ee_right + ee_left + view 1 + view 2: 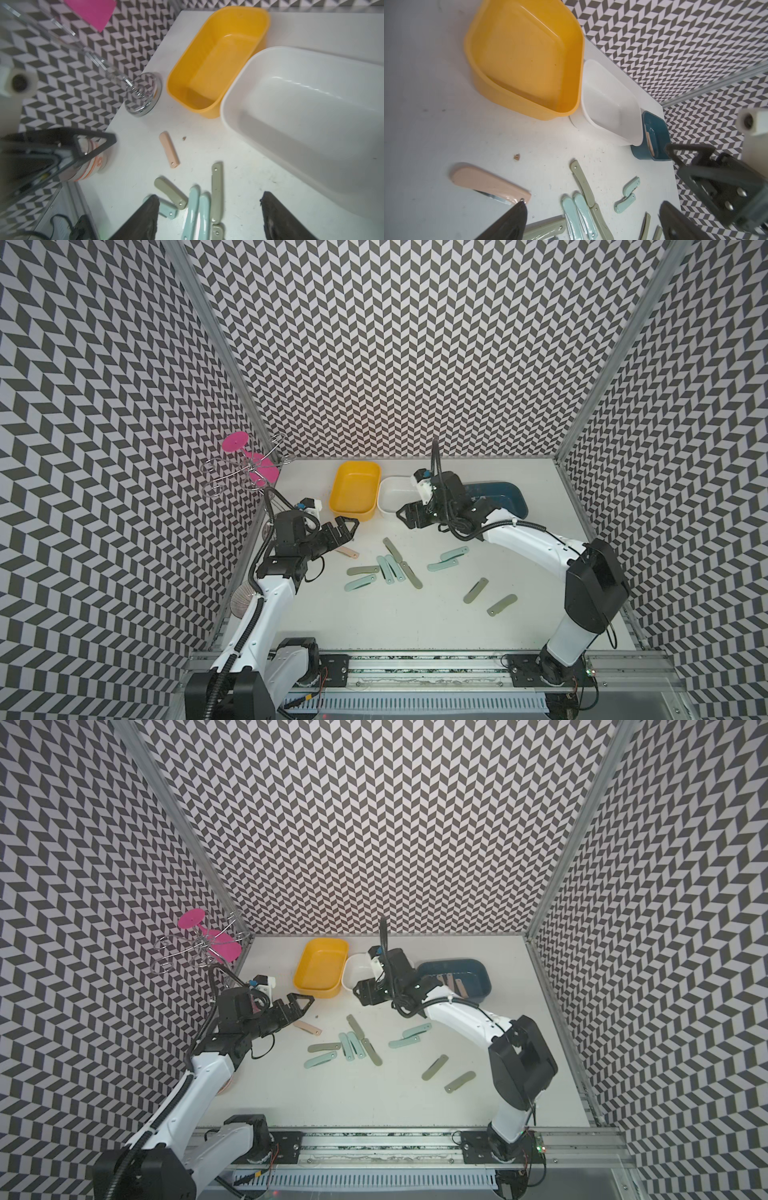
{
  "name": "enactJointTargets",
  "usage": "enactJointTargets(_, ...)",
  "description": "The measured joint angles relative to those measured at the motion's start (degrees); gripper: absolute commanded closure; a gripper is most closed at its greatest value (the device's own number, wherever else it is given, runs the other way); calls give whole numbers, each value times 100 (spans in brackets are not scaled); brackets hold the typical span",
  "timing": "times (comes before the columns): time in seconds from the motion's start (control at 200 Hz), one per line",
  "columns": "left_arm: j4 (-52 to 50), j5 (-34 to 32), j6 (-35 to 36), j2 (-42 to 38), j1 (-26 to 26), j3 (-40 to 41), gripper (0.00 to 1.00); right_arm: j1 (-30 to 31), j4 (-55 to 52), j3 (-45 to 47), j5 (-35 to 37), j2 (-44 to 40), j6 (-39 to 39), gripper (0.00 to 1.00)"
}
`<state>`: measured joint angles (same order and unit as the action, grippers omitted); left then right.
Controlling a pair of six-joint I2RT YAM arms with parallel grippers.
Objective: Place the fruit knives into the storage box by color
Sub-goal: Pick up the fruit knife from the center of the board.
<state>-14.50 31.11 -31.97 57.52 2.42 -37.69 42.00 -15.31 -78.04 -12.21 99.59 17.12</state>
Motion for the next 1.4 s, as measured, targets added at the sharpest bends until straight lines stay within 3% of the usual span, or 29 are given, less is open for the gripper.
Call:
enactJointTargets(0.391, -13, -46, -247, 31, 796, 0, 0, 1196, 212, -811, 247, 1679, -743, 26)
enactJointTargets(1.067, 210, -46, -608, 66, 964, 85, 0, 1687, 1290, -1786, 706, 3220, -2009, 28)
enactJointTargets(1.402, 203, -46, -610, 66, 1012, 87, 0, 1838, 1416, -2374, 1108, 3882, -2323, 47)
